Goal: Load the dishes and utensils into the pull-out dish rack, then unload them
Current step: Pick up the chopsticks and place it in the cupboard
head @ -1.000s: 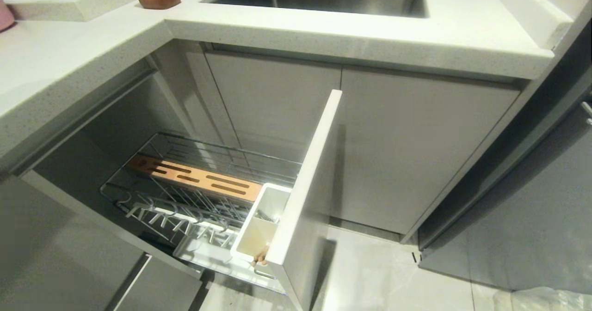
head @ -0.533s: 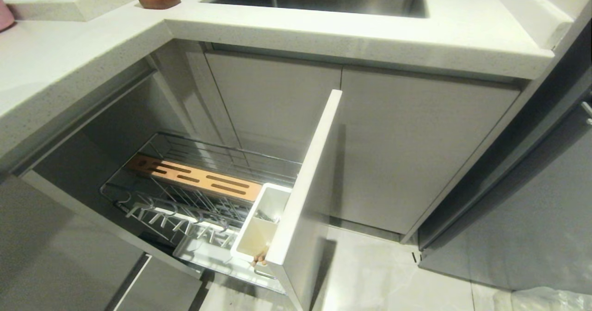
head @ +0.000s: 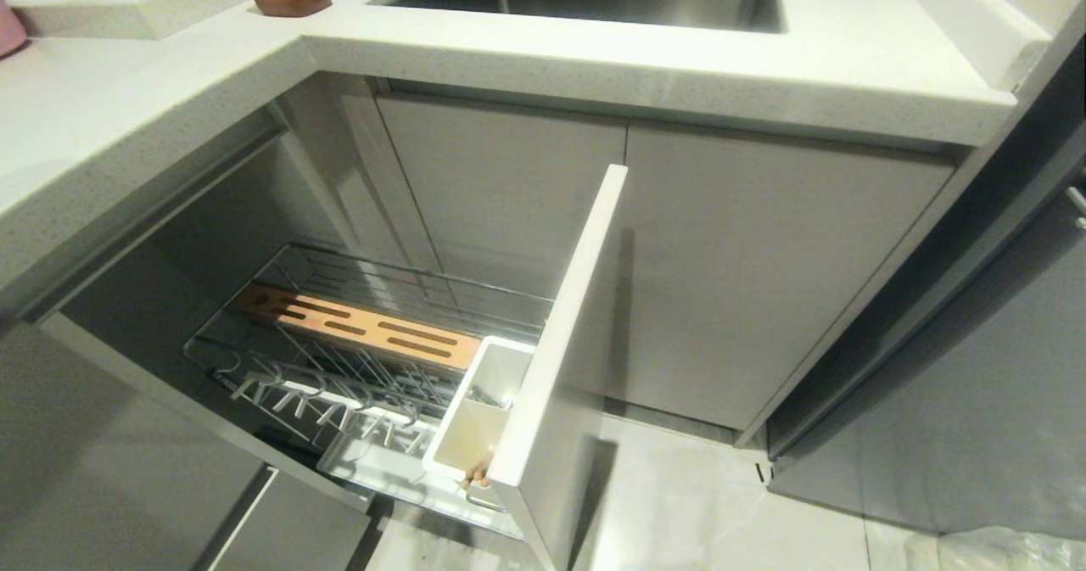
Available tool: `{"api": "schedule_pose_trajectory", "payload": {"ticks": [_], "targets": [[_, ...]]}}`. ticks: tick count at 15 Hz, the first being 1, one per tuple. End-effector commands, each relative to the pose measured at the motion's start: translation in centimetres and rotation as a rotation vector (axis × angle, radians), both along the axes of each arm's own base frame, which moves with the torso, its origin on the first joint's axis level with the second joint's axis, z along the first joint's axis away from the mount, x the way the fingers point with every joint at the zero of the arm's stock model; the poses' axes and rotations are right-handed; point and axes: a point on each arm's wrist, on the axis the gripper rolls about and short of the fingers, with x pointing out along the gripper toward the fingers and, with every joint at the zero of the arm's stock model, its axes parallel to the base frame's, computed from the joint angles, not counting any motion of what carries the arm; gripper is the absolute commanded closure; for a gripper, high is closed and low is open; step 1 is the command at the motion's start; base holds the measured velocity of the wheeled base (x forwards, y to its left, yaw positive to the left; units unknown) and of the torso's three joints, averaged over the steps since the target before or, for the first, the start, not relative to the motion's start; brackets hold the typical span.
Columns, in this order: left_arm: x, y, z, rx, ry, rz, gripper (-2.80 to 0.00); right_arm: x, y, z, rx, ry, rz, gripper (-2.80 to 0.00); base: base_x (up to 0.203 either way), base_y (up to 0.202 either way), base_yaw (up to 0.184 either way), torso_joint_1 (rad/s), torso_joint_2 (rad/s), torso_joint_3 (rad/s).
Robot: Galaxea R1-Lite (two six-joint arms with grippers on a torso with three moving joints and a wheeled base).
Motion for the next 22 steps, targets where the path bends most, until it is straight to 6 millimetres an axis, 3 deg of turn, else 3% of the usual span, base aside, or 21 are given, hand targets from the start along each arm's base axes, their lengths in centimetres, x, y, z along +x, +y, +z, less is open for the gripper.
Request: {"api": "schedule_pose_trajectory", "payload": {"ticks": [1, 6, 10, 15, 19, 22], "targets": [[-1.1, -1.1, 0.9, 0.014, -0.056, -0.063, 0.00, 0.0, 0.0, 0.0, 0.000, 0.001, 0.000, 0.00, 0.000, 0.000, 0.000, 0.000, 0.00, 0.000], [-5.1, -4.3, 2.5, 0.026, -0.225, -0.379, 0.00, 0.0, 0.0, 0.0, 0.000, 0.001, 0.000, 0.00, 0.000, 0.000, 0.000, 0.000, 0.00, 0.000], [-7.3, -5.7, 1.9, -0.065, -0.248, -0.699, 0.00, 0.0, 0.0, 0.0, 0.000, 0.001, 0.000, 0.00, 0.000, 0.000, 0.000, 0.000, 0.00, 0.000], [-10.1, -6.1, -1.2, -0.366, 0.010, -1.094, 0.00, 0.0, 0.0, 0.0, 0.000, 0.001, 0.000, 0.00, 0.000, 0.000, 0.000, 0.000, 0.00, 0.000], [-13.1, -5.4, -2.9, -0.490, 0.188, -1.242, 0.00, 0.0, 0.0, 0.0, 0.000, 0.001, 0.000, 0.00, 0.000, 0.000, 0.000, 0.000, 0.00, 0.000], [-13.7, -5.5, -4.0, -0.599, 0.328, -1.320, 0.00, 0.0, 0.0, 0.0, 0.000, 0.001, 0.000, 0.00, 0.000, 0.000, 0.000, 0.000, 0.00, 0.000]]}}
